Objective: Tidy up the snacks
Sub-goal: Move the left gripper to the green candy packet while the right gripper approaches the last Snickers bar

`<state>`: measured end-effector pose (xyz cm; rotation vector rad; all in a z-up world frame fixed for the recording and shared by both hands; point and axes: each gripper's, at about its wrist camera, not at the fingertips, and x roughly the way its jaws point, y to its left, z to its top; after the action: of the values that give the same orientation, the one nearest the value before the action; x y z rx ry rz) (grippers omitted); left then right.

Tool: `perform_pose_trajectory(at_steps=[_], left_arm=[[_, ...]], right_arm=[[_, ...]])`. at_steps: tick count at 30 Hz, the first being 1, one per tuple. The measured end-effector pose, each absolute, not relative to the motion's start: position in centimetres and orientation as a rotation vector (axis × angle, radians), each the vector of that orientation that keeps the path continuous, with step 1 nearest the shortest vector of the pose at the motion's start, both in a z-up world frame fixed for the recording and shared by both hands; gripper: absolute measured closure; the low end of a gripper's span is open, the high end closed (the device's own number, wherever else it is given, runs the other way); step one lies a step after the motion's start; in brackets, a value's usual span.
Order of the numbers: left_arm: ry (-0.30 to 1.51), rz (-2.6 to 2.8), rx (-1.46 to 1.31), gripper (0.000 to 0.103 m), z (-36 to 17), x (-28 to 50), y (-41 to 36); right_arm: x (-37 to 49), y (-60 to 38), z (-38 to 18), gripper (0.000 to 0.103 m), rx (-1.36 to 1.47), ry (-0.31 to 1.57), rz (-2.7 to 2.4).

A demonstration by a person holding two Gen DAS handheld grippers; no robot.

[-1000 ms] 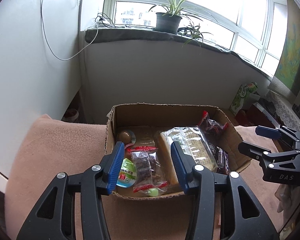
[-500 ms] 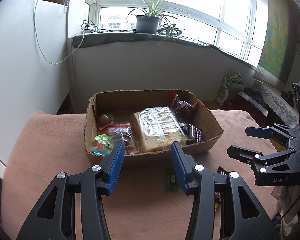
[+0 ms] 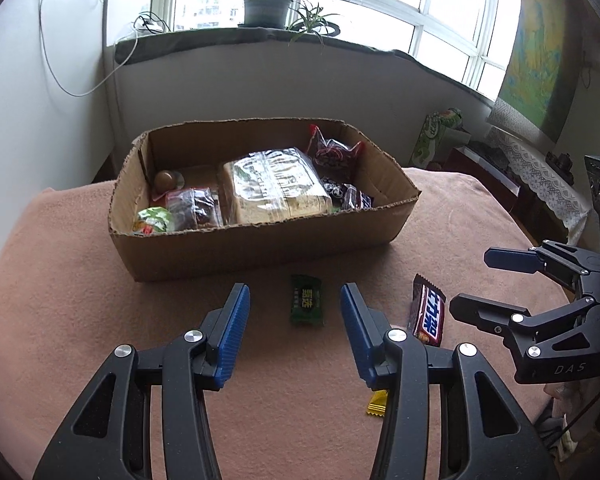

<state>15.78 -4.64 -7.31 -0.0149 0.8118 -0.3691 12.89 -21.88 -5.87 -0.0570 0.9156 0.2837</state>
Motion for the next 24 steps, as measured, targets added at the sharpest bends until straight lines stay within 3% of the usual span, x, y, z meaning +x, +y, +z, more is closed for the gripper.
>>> perform_pose_trajectory(at_steps=[19,22,24], left_arm=[[0.941,-0.403,-0.043,0.062,-10.7,17.8,-6.4],[0.939,-0.396,-0.019,0.067,-10.8,18.0,-6.9],[0.938,-0.395,-0.004,0.068,-10.9,18.1,-7.2]], right_arm=[[13.8,-21.3,-7.9,0.02,0.027,0.985,0.311],[14.5,-20.8,-7.9,0.021,0.022,0.99,0.293],[14.9,-20.5,-8.2,0.031,0.011,1.004,0.283]])
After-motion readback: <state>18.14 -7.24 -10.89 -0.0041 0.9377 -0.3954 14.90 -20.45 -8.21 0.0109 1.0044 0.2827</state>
